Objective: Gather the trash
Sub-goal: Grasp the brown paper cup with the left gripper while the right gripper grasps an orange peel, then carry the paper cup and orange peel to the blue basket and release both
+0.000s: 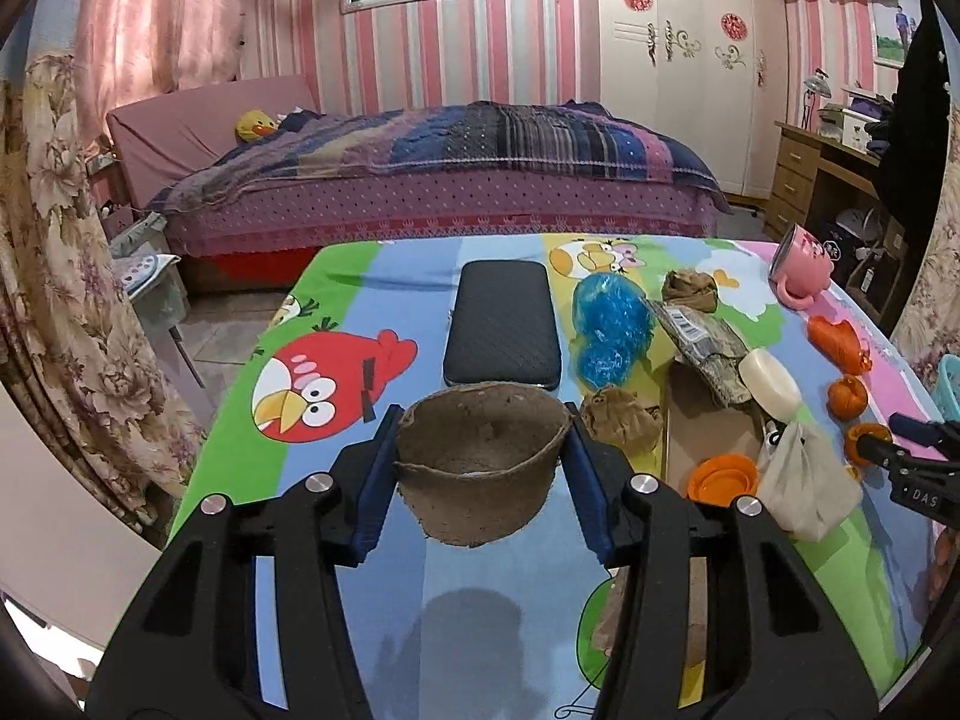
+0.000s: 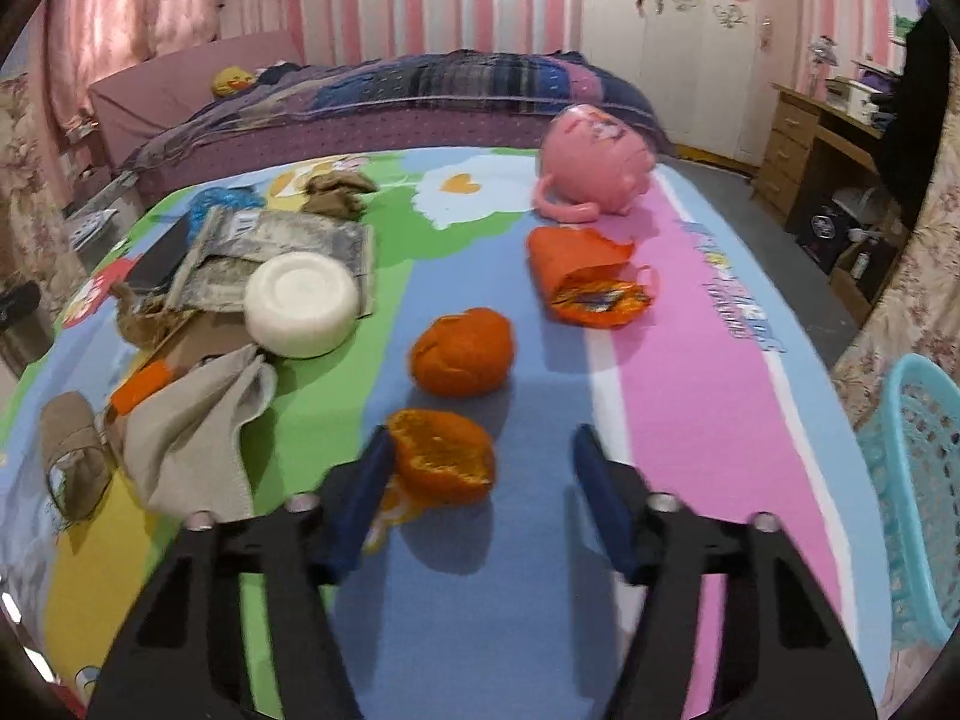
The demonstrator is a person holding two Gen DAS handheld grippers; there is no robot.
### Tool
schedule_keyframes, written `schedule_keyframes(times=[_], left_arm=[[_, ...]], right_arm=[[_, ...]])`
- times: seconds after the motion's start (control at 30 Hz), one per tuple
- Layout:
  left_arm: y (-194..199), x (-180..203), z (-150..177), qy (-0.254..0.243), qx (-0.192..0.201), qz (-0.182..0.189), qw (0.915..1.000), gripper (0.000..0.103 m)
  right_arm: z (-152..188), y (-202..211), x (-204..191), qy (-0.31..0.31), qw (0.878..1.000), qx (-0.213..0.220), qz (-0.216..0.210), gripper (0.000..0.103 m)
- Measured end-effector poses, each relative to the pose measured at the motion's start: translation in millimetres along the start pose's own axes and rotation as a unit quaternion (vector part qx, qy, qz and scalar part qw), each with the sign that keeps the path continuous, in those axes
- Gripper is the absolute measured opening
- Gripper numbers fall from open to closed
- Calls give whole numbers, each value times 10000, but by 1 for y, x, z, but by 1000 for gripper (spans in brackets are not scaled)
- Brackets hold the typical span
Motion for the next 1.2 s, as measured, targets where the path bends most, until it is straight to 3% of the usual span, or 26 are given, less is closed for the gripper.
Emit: schedule_keyframes(times=[0.07, 0.17, 0.37, 0.57, 0.73, 0.9, 1.2], left_arm=[[3, 1, -3, -16, 41, -24, 10000, 50], [9, 3, -9, -48, 122, -55, 9999, 50], [22, 13, -20, -144, 252, -69, 9996, 50], [40, 41, -43, -263, 510, 55, 9983, 50], [63, 98, -70, -377, 823, 453, 9949, 50], [81, 162, -84, -518, 1104, 919, 9883, 50], [92, 297, -76, -783, 1148, 1888, 9721, 50]], right_arm=[[0, 1, -7, 91, 9999, 18, -135, 35], [-3, 4, -11, 236, 9996, 100, -135, 28], [-6, 13, 0, 56, 9997, 158, -193, 24], [-39, 65, 32, -138, 9968, 781, -31, 24], [-68, 113, 66, -336, 9899, 1372, 127, 24], [-72, 156, 104, -112, 9838, 1712, 528, 24], [-44, 202, 198, -272, 9761, 1745, 1264, 24]])
Point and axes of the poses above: each gripper's, at about its wrist camera, not at the fingertips, and y roughly against the way its jaws point, x to its right, z to its underside, the point moved 8 cm from there along -y, roughly the way its jaws point, and after that the axes turned 10 degrees about x, right-handed, at the moved point
